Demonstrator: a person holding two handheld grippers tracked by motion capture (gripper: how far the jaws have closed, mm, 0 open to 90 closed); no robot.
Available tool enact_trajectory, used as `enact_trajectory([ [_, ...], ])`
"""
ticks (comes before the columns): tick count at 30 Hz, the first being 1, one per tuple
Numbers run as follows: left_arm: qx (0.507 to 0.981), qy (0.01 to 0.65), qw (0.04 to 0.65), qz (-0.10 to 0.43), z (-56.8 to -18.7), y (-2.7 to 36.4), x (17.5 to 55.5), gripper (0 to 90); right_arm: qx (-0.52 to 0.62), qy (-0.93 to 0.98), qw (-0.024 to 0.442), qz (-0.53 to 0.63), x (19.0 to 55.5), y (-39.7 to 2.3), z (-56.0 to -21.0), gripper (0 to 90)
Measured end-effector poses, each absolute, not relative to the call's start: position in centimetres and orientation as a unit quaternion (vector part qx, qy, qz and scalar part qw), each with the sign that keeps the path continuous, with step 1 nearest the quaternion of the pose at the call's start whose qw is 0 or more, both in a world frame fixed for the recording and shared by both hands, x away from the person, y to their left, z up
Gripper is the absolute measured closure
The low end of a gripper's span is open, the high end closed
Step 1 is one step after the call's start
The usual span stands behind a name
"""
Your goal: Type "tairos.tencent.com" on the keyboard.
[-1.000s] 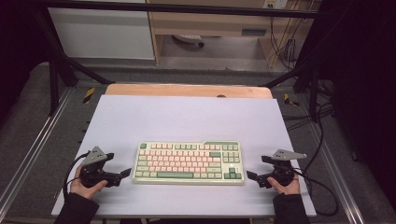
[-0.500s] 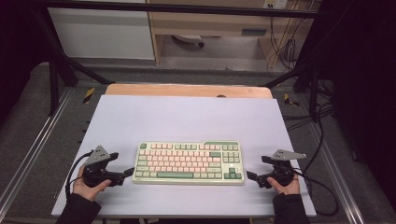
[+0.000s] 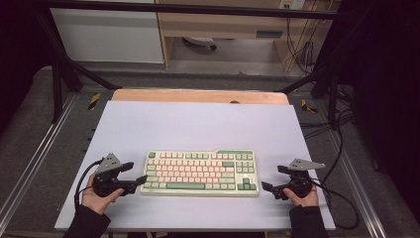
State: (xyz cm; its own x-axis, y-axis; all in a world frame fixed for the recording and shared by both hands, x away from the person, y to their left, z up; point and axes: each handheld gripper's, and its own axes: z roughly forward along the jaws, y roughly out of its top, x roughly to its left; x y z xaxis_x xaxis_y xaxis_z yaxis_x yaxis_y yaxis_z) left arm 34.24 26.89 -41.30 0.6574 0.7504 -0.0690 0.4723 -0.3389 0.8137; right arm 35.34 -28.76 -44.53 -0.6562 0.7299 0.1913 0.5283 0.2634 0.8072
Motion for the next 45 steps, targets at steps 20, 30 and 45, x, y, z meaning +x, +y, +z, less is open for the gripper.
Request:
enact_trajectory([
  [20,0.806,0.374,0.430,0.161,-39.9,23.9,34.6,66.8,0.402,0.785,0.111,0.458,35.3,-28.8,-44.5,0.6],
  [30,0.818,0.352,0.429,0.147,-39.7,21.2,35.2,82.1,0.400,0.787,0.111,0.457,35.3,-28.7,-44.5,0.6],
  [45,0.834,0.332,0.421,0.131,-40.0,17.3,36.6,90.0,0.399,0.789,0.111,0.454,35.3,-28.7,-44.5,0.6],
])
